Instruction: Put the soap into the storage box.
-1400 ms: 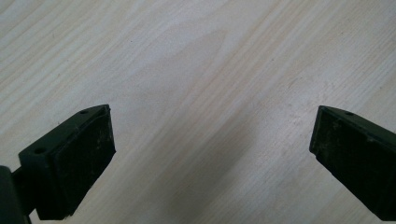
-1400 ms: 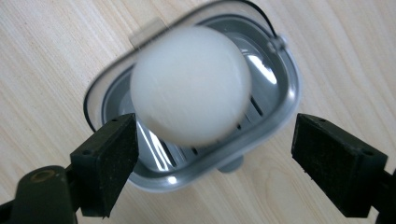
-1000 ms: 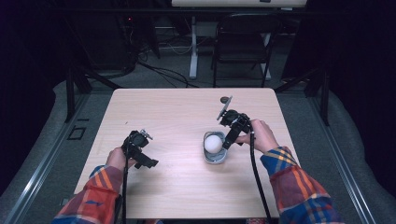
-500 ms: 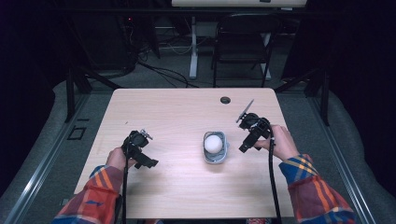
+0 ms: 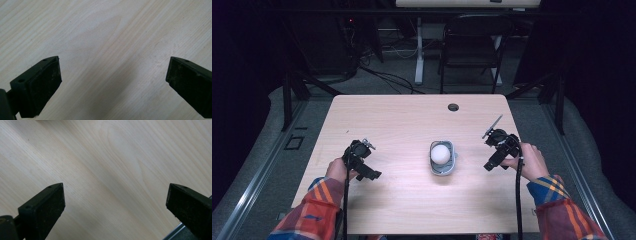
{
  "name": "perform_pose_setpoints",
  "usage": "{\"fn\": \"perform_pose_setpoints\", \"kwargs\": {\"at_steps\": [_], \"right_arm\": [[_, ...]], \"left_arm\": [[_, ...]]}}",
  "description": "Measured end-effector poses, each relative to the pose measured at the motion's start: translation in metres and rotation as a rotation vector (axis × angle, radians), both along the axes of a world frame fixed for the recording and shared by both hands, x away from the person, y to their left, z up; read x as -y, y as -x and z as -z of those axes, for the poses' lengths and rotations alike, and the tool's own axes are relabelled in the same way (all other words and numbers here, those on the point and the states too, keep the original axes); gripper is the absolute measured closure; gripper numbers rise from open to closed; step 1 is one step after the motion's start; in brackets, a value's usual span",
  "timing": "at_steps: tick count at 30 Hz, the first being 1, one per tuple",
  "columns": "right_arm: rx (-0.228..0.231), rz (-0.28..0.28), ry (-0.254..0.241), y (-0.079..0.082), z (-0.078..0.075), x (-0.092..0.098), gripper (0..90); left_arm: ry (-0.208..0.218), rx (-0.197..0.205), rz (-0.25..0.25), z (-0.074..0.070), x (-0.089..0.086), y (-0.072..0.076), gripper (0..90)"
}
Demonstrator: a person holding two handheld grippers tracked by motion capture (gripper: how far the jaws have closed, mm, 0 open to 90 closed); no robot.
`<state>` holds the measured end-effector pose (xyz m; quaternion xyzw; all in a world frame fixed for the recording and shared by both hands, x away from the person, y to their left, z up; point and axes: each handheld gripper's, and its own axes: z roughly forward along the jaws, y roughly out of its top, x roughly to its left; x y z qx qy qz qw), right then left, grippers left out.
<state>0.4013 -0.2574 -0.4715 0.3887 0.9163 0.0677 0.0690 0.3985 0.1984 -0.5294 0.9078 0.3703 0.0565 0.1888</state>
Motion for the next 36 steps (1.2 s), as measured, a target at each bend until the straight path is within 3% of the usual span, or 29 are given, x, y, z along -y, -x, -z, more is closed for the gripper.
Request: {"fn": "perform_pose_setpoints", "kwargs": {"at_steps": [6, 10, 13, 19, 20, 21, 22, 23, 26, 29, 31, 33, 36], "right_arm": [[0.009, 0.035, -0.014, 0.008, 0.008, 0.013, 1.4], [-0.012, 0.041, 0.003, 0.012, 0.011, 0.022, 1.3], [0.000, 0.069, -0.024, 0.017, 0.017, 0.028, 1.3], [-0.022, 0.076, -0.010, 0.027, 0.028, 0.039, 1.3], [-0.033, 0.051, 0.016, 0.027, 0.028, 0.041, 1.3], [0.010, 0.110, -0.057, 0.032, 0.036, 0.040, 1.3], [-0.007, 0.089, -0.029, 0.031, 0.036, 0.043, 1.3], [0.000, 0.109, -0.058, 0.034, 0.040, 0.043, 1.3], [-0.020, 0.095, -0.016, 0.037, 0.046, 0.047, 1.3], [-0.034, 0.102, -0.011, 0.040, 0.053, 0.048, 1.3], [-0.060, 0.072, 0.034, 0.037, 0.050, 0.049, 1.3], [-0.035, 0.091, 0.007, 0.038, 0.053, 0.050, 1.3], [-0.005, 0.078, 0.026, 0.039, 0.055, 0.047, 1.3]], "left_arm": [[-0.001, 0.000, 0.001, 0.000, 0.000, 0.000, 0.0], [0.000, 0.001, 0.000, 0.000, 0.000, 0.000, 0.0], [0.001, 0.002, 0.000, 0.000, 0.000, 0.000, 0.0], [0.001, 0.003, 0.001, 0.000, 0.000, 0.000, 0.0], [0.003, 0.004, 0.001, 0.000, 0.000, 0.000, 0.0], [0.004, 0.004, 0.001, 0.000, 0.000, 0.000, 0.0], [0.004, 0.004, 0.001, 0.000, 0.000, 0.000, 0.0], [0.002, 0.002, 0.001, 0.000, 0.000, 0.000, 0.0], [0.003, 0.004, 0.003, 0.000, 0.001, 0.000, 0.0], [0.004, 0.006, 0.007, 0.000, 0.000, 0.001, 0.0], [0.002, 0.005, 0.005, 0.000, 0.000, 0.000, 0.0], [-0.001, 0.007, 0.007, -0.001, 0.001, 0.001, 0.0], [0.001, 0.003, 0.010, -0.001, 0.002, 0.000, 0.0]]}}
